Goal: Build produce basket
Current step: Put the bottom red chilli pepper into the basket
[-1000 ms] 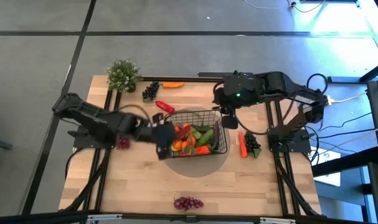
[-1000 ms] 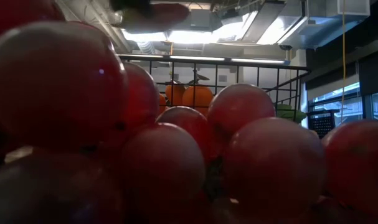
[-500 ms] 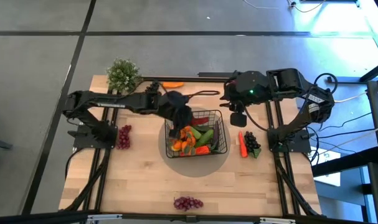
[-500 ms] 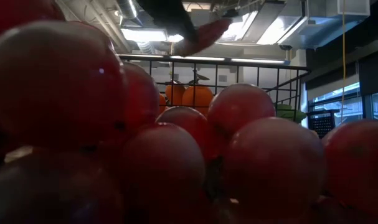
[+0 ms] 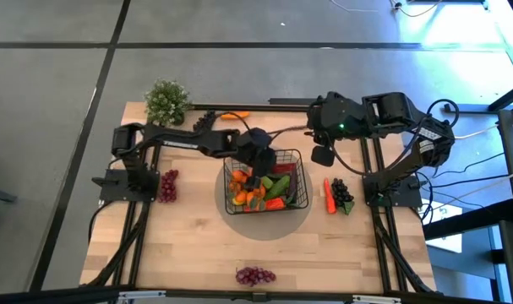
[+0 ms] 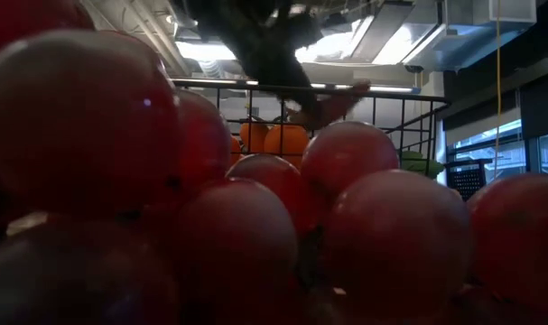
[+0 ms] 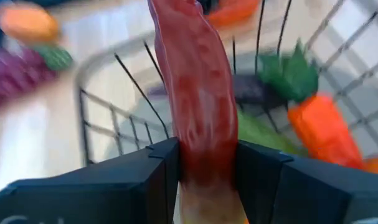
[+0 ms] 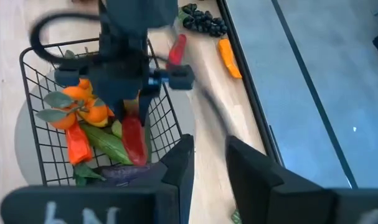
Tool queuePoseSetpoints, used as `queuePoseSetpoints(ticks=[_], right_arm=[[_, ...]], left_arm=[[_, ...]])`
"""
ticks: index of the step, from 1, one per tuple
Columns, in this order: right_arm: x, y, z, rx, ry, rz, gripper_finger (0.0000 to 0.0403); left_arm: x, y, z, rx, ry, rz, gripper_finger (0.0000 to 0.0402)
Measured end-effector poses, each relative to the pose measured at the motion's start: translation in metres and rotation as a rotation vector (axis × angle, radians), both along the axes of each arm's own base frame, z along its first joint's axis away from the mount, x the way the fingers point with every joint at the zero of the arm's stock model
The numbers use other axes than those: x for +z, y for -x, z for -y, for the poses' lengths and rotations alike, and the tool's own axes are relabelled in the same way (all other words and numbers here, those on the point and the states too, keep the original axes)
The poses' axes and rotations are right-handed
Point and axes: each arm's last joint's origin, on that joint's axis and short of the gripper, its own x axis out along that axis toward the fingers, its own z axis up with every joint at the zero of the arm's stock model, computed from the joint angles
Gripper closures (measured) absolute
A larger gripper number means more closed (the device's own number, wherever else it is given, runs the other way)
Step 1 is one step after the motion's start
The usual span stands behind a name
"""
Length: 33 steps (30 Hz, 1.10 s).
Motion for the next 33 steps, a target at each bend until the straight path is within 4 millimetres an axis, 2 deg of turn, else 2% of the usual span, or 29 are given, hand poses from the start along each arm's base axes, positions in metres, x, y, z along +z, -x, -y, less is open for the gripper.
queuePoseSetpoints(ticks=[6,23,33], right_arm=[[0.000,0.000,0.000,-0.001,0.000,0.004,0.0310],[0.000,-0.001,0.000,-0.002,-0.001,0.009,0.0310],[0.000,-0.001,0.000,-0.002,-0.001,0.008,0.0310]], left_arm=[[-0.023,-0.007,-0.008,0.022,0.012,-0.056,0.0298],[-0.026,-0.008,-0.011,0.102,-0.032,-0.069,0.0294],[-0.026,-0.009,-0.004,0.060,-0.101,-0.073,0.0291]])
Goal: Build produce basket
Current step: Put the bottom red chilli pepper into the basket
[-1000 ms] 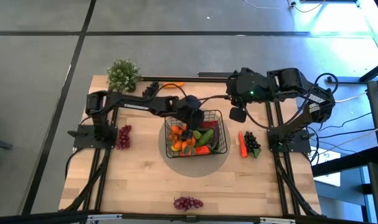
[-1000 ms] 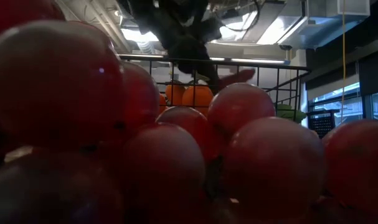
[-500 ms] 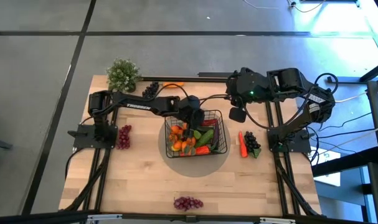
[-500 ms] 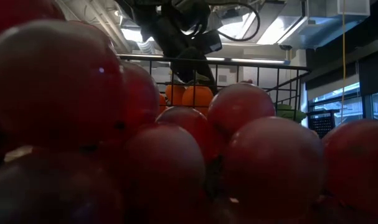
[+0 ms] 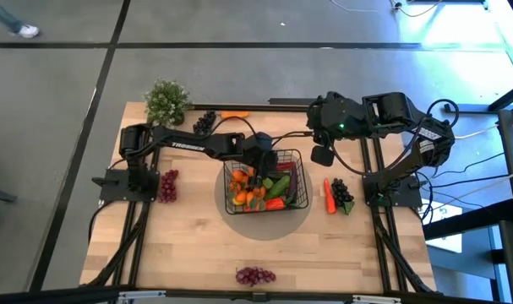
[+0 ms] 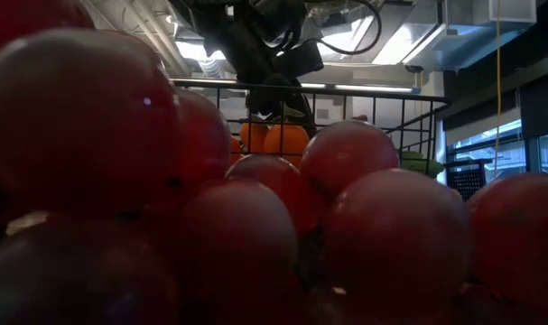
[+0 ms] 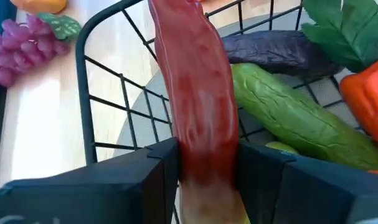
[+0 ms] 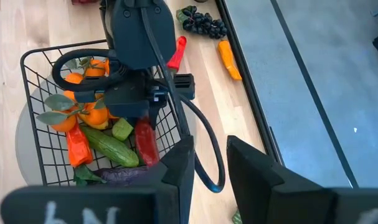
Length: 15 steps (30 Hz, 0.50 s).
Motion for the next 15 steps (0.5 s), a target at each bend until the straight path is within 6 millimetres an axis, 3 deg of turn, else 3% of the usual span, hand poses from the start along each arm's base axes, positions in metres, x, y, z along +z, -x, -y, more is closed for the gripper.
queuePoseSetpoints(ticks=[5,15], right_arm=[[-0.0001,-0.0001,0.0000,0.000,-0.001,-0.001,0.0310],[-0.0002,-0.0001,0.0000,-0.002,-0.002,-0.001,0.0310]], left_arm=[[-0.0029,-0.0012,-0.0034,0.104,-0.034,-0.001,0.0282],[-0.0033,-0.0018,0.0021,0.091,-0.023,-0.003,0.0302]])
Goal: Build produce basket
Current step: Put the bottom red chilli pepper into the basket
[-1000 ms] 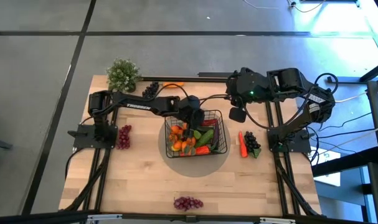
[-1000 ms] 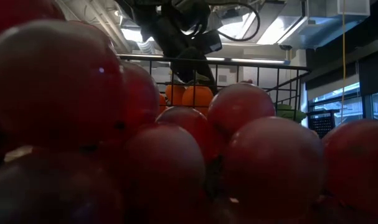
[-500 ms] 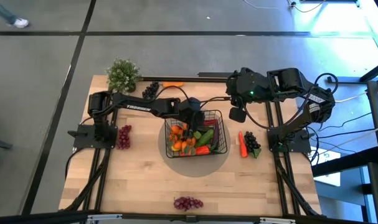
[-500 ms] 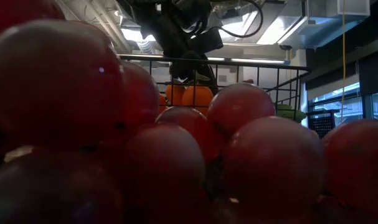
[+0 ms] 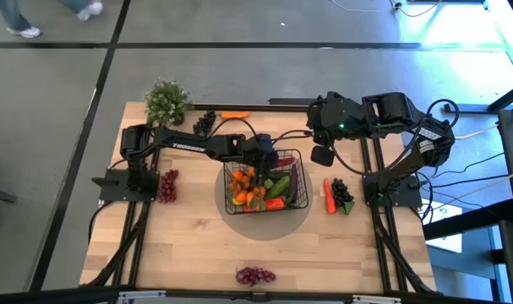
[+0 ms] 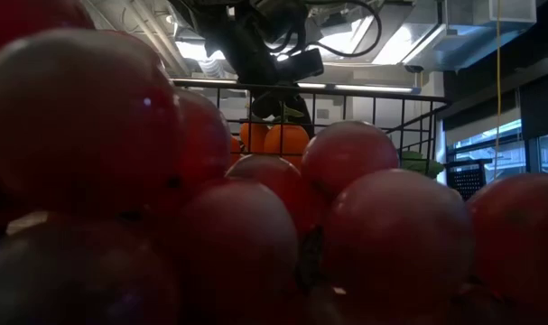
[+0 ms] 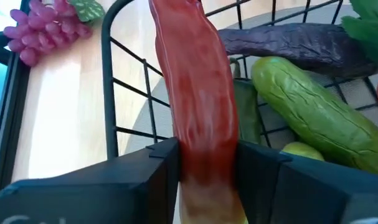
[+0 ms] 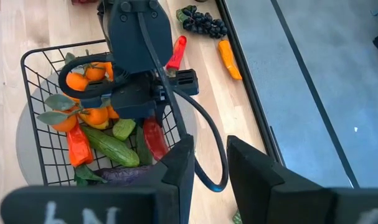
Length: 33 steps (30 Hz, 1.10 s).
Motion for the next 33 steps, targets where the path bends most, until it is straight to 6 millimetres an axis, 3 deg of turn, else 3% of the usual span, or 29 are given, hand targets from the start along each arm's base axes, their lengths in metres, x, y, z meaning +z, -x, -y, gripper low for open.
queuePoseSetpoints(ticks=[4,12,33], right_arm=[[0.0000,0.0000,0.0000,-0.015,-0.011,0.006,0.0310],[0.0000,0.0000,0.0000,-0.016,-0.014,0.007,0.0310],[0.0005,-0.0007,-0.0001,-0.014,-0.013,0.016,0.0310]], left_arm=[[0.0011,-0.0013,0.0021,-0.019,-0.021,0.011,0.0306],[0.0017,-0.0018,0.0041,-0.011,-0.048,0.012,0.0276],[-0.0020,0.0012,0.0065,0.056,0.043,-0.014,0.0273]])
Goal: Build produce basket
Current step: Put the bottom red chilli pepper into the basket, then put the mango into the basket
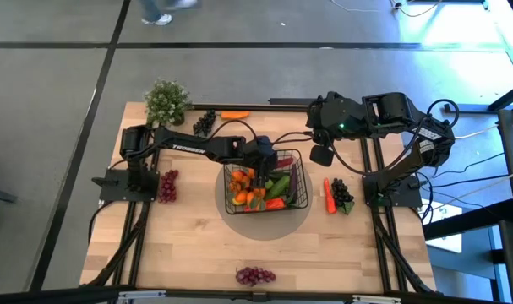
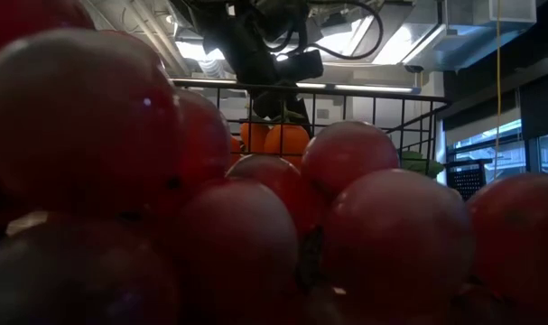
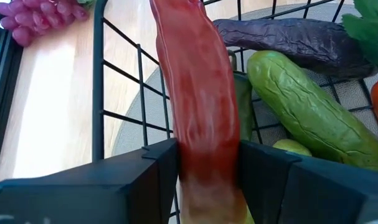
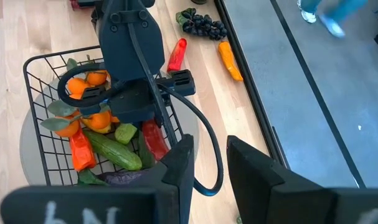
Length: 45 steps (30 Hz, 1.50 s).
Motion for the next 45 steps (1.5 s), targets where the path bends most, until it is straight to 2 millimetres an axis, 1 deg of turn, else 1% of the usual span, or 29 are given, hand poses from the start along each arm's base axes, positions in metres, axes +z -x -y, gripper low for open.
queuePoseSetpoints(ticks=[10,16,24,27,31,33,36,39,42,45], right_arm=[[0.000,0.000,0.000,0.001,0.001,-0.001,0.0310],[0.000,0.000,0.000,0.001,0.001,-0.001,0.0310],[0.000,0.000,0.000,0.001,0.001,-0.001,0.0310],[0.000,0.000,0.000,0.001,0.001,-0.001,0.0310],[0.000,0.000,0.000,0.001,0.001,-0.001,0.0310],[0.000,0.000,0.000,0.001,0.001,-0.001,0.0310],[0.000,0.000,0.000,0.001,0.001,-0.001,0.0310],[0.000,0.000,0.000,0.001,0.001,-0.001,0.0310],[0.000,0.000,0.000,0.001,0.001,0.000,0.0310],[0.000,0.000,0.000,0.001,0.001,0.001,0.0310]], left_arm=[[0.000,0.000,0.001,-0.003,-0.002,0.001,0.0273],[0.000,-0.001,0.001,0.048,0.077,0.024,0.0272],[0.002,-0.002,0.001,0.088,0.125,0.054,0.0271],[0.001,-0.002,0.001,0.101,0.139,0.057,0.0255],[0.002,-0.002,0.001,0.095,0.133,0.056,0.0218],[0.001,-0.002,0.001,0.072,0.104,0.049,0.0204],[0.002,-0.002,0.001,-0.006,0.005,0.036,0.0196],[0.011,0.000,0.005,-0.029,-0.043,0.042,0.0194],[0.028,0.005,0.013,0.002,-0.062,0.090,0.0194],[0.046,0.014,0.023,-0.003,-0.069,0.120,0.0194]])
